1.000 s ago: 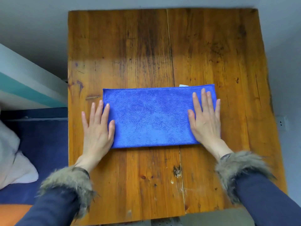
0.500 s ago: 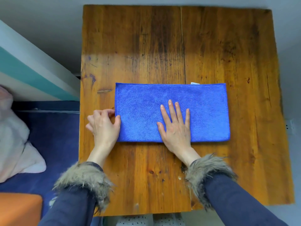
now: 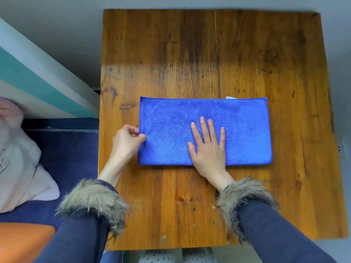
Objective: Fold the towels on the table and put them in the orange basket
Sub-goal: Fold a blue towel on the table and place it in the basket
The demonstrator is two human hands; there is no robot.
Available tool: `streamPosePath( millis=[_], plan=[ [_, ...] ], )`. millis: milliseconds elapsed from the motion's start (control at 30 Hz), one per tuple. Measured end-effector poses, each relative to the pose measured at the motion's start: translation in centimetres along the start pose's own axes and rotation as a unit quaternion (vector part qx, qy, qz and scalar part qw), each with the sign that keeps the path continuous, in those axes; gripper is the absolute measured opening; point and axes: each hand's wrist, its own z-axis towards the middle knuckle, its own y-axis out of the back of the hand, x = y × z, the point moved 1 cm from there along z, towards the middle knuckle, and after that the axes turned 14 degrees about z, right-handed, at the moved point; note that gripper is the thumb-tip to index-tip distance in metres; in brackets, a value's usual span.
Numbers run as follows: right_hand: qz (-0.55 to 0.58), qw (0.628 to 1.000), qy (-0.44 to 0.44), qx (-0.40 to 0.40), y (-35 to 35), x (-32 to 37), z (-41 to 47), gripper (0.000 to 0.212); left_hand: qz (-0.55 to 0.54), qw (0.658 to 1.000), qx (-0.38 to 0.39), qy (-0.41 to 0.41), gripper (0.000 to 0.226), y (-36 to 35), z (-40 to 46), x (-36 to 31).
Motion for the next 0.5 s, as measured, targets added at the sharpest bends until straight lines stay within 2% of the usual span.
streamPosePath(
  millis=[100,233,400,500],
  plan=[
    [-0.003,1.0,-0.003,0.006,0.0,0.1,0.0,0.057,-0.109,0.99,0.085,0.037,0.012,0.8,0.1,-0.4],
    [-0.006,1.0,-0.001,0.016,0.3,-0.1,-0.1,0.063,-0.167,0.969,0.179,0.019,0.015,1.8,-0.6,-1.2],
    [0.018,0.998,0.01,0.061,1.3,-0.3,0.4,0.067,-0.192,0.96,0.202,-0.025,0.017,3.1,-2.2,-2.7],
    [0.12,0.989,0.024,0.088,3.2,-1.4,0.6,0.062,-0.198,0.959,0.197,-0.058,0.019,3.5,-3.9,-4.6]
  ],
)
